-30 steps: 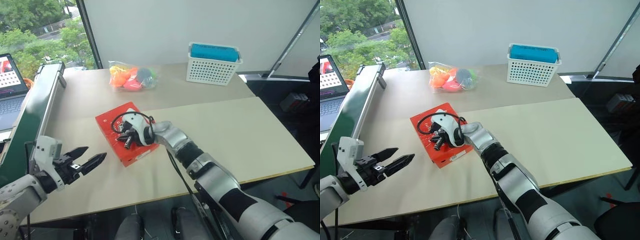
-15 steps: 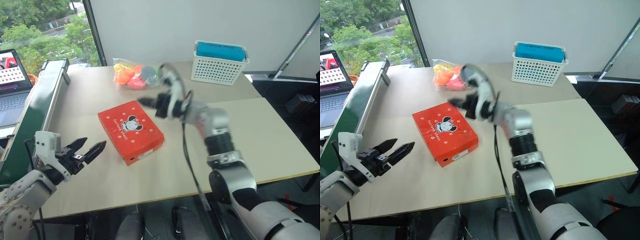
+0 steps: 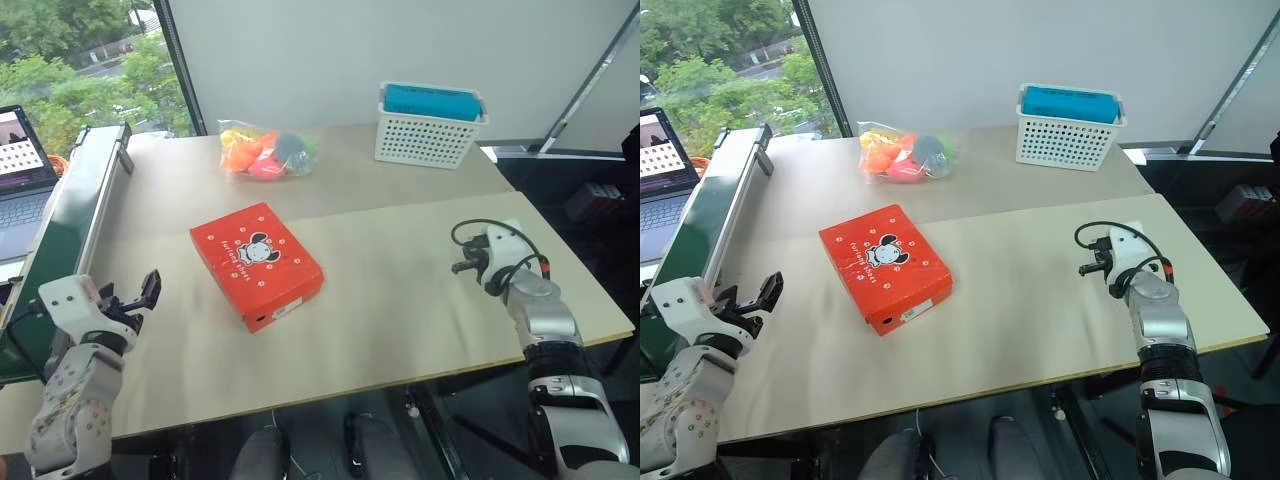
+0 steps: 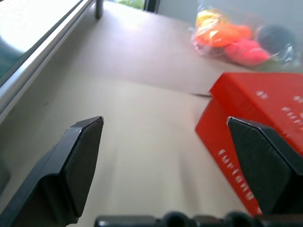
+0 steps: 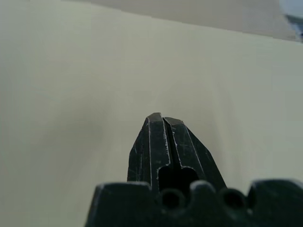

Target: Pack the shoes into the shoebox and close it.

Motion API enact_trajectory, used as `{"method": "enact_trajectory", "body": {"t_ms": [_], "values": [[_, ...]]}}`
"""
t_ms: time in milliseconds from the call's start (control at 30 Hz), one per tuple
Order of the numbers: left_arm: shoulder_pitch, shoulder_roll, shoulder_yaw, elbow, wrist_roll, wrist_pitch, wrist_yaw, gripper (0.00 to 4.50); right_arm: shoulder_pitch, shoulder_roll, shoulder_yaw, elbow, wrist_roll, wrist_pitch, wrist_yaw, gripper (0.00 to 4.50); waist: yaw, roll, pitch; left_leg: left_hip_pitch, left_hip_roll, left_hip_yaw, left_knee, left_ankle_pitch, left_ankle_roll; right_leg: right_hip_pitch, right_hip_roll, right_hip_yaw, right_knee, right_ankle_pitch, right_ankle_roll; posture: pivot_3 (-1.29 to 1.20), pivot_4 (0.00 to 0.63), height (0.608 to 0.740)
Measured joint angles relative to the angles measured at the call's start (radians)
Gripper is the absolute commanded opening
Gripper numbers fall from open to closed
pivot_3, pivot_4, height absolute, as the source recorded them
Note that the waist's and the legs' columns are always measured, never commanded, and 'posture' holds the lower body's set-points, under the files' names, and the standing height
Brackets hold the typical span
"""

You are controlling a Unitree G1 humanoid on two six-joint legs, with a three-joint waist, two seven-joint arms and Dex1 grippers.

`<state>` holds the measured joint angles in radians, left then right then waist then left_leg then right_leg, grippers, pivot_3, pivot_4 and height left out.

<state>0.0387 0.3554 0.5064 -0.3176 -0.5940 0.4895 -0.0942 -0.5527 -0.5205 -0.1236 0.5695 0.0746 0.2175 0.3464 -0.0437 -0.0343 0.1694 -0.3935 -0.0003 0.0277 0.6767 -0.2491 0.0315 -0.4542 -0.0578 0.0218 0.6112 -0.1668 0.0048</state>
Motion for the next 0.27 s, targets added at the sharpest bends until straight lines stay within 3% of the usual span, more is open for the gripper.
{"method": "enact_trajectory", "body": {"t_ms": [267], "values": [[-0.01,-0.002,-0.017,0.054,0.038,-0.029,-0.027,4.5,0.0,0.043,-0.002,0.033,-0.001,-0.046,-0.006,0.02,0.002,0.0,0.0,0.003,-0.001,0.0,0.001,-0.001,0.001,0.004,0.0,0.003,0.0,-0.001,0.003,0.0,0.15,0.74]]}}
